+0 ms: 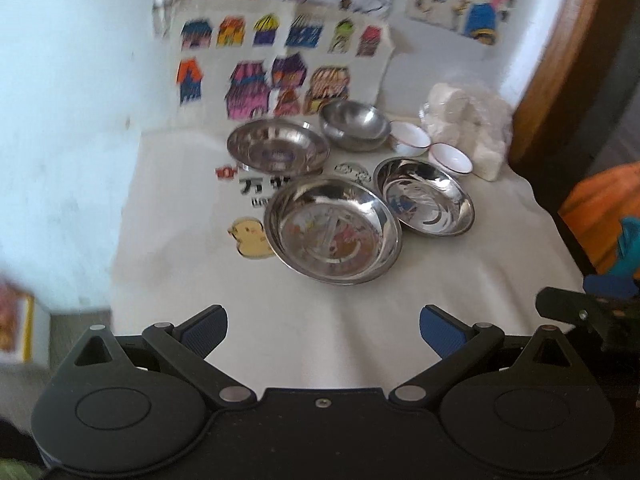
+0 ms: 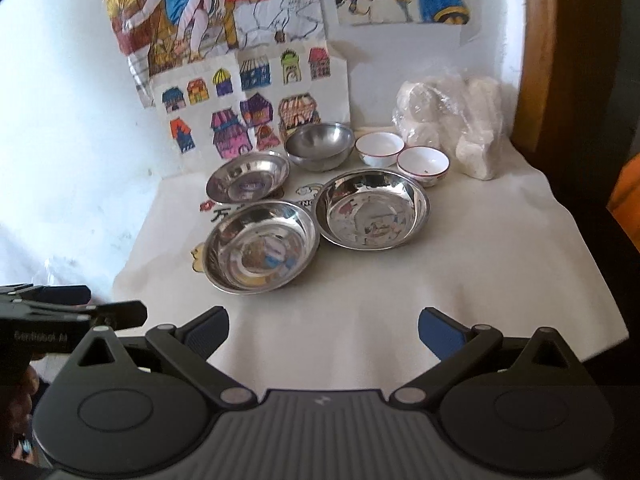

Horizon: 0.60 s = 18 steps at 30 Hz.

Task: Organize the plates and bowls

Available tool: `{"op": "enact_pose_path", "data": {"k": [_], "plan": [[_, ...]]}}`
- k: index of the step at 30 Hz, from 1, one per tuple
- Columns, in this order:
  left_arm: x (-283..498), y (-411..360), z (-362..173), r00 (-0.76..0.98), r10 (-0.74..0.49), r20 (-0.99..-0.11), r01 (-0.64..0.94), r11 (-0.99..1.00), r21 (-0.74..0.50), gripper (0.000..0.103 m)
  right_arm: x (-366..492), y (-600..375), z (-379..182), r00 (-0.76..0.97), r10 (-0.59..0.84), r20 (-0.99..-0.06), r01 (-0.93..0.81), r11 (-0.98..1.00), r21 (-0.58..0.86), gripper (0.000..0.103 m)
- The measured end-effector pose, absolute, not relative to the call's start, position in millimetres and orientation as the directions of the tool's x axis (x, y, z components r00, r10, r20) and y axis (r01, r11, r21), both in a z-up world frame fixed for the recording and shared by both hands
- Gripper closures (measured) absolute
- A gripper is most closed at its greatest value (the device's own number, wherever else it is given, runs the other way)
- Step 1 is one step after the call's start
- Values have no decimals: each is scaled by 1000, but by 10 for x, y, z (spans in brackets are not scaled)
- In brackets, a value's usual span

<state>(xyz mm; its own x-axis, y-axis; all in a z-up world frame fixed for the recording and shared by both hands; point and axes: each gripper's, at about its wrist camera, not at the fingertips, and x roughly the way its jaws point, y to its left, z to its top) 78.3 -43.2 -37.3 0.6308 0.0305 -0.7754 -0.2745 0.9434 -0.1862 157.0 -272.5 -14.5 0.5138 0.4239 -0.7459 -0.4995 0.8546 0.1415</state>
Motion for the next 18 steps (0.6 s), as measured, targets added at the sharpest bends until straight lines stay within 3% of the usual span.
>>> {"op": "enact_pose_path", "data": {"k": [10,18], "plan": [[1010,-431,-531,558,23,-830,-458,842,-285,1,2075,-2968,-223,427,469,-773,-546,815,193,0],[1415,-138,-585,551,-5,-835,-428,857,-287,1,2444,-2705,-375,409,472,-781,-524,822,222,0]]}}
